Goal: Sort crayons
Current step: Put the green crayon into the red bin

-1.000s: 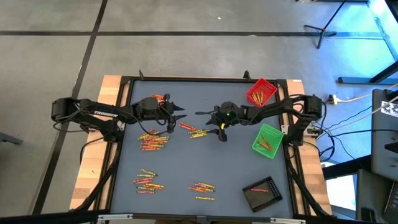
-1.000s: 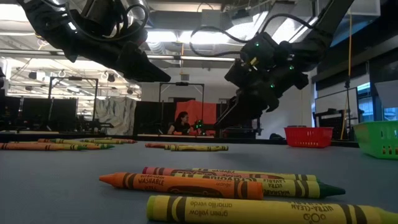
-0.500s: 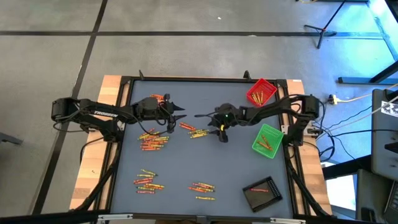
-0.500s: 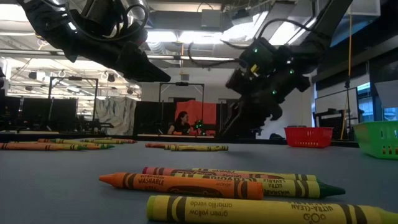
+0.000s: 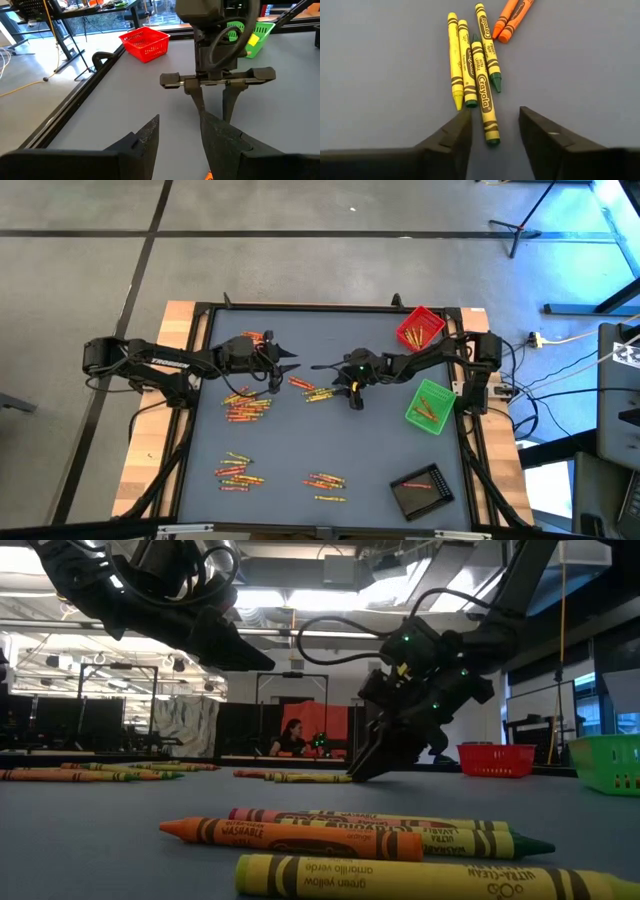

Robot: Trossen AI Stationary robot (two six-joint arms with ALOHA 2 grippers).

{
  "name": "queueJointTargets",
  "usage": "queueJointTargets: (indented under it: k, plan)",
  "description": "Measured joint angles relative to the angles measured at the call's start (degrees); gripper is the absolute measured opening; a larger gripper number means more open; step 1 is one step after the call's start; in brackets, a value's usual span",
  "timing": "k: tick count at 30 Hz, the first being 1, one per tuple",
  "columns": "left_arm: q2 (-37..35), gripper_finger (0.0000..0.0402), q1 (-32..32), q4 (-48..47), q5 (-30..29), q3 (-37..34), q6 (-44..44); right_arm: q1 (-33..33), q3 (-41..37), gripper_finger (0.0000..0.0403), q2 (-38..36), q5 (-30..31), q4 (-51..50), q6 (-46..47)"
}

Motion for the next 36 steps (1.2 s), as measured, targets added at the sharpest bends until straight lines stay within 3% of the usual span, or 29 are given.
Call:
queueJointTargets:
  k: [7,14,25,36]
  plan:
    - [0.0,0.0127,0.0,0.0,0.0,0.0,0.0,0.1,0.0,0.0062,0.0,0.2,-0.2,-1.0]
    - [0.0,0.0127,0.0,0.0,0.0,0.0,0.0,0.0,0.0,0.0018,0.0,0.6,-0.3,-1.3]
    - [0.0,0.0127,0.0,0.0,0.0,0.0,0.0,0.1,-0.1,0.0027,-1.1,1.0,-0.7,-1.4]
    - [0.0,0.0127,0.0,0.0,0.0,0.0,0.0,0.0,-0.2,0.0024,-11.5,4.1,-11.7,-1.4]
